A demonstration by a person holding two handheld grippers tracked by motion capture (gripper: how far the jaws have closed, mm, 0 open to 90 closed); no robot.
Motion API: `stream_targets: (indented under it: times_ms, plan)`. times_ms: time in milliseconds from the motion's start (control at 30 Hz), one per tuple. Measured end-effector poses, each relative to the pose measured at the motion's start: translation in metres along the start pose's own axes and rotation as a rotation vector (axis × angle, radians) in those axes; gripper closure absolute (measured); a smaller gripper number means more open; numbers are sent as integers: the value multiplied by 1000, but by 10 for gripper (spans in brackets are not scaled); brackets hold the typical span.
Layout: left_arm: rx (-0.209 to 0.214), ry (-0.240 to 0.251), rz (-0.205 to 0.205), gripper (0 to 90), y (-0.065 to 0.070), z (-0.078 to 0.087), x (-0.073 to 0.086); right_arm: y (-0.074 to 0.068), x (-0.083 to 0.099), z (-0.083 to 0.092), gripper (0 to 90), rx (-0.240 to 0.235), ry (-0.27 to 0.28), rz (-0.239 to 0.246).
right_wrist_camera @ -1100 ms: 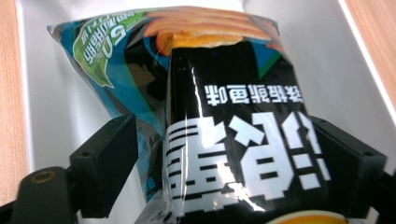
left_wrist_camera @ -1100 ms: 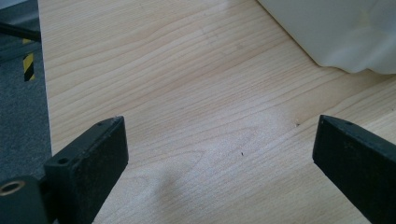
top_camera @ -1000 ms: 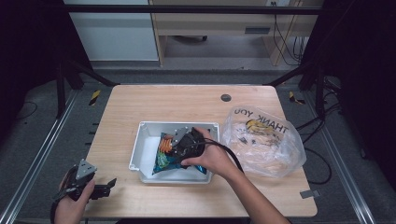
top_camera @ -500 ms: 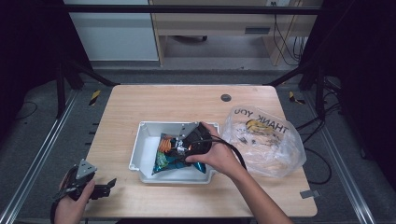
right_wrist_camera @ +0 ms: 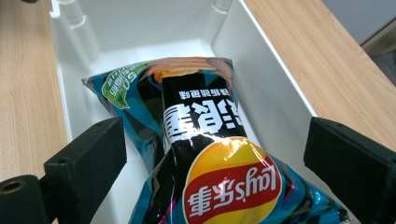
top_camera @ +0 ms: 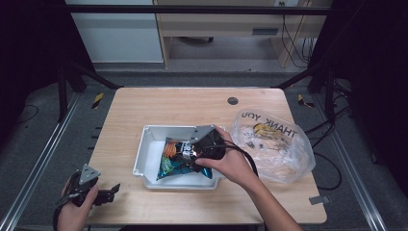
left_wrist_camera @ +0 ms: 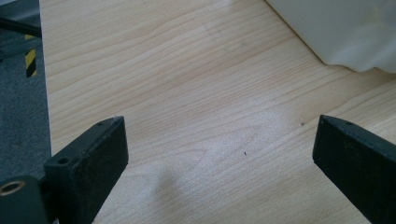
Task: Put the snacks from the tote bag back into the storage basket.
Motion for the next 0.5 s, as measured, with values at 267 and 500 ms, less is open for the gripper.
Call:
stream_targets:
  times_ms: [267,500]
  plan:
    - [3,0,-5,30,2,1,0,1,1,13,64,23,18,-37]
    - [9,2,-4,30,2,1,0,4,1,27,64,44,48,-62]
Point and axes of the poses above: each handheld gripper's, and its own axes: z roughly backward along the jaws, x roughly out of its underside, y roughly to its right, the point moved 8 cm from there along -z, roughly forward along the jaws, and after that the axes turned 10 degrees about -x, right-handed, at the moved point
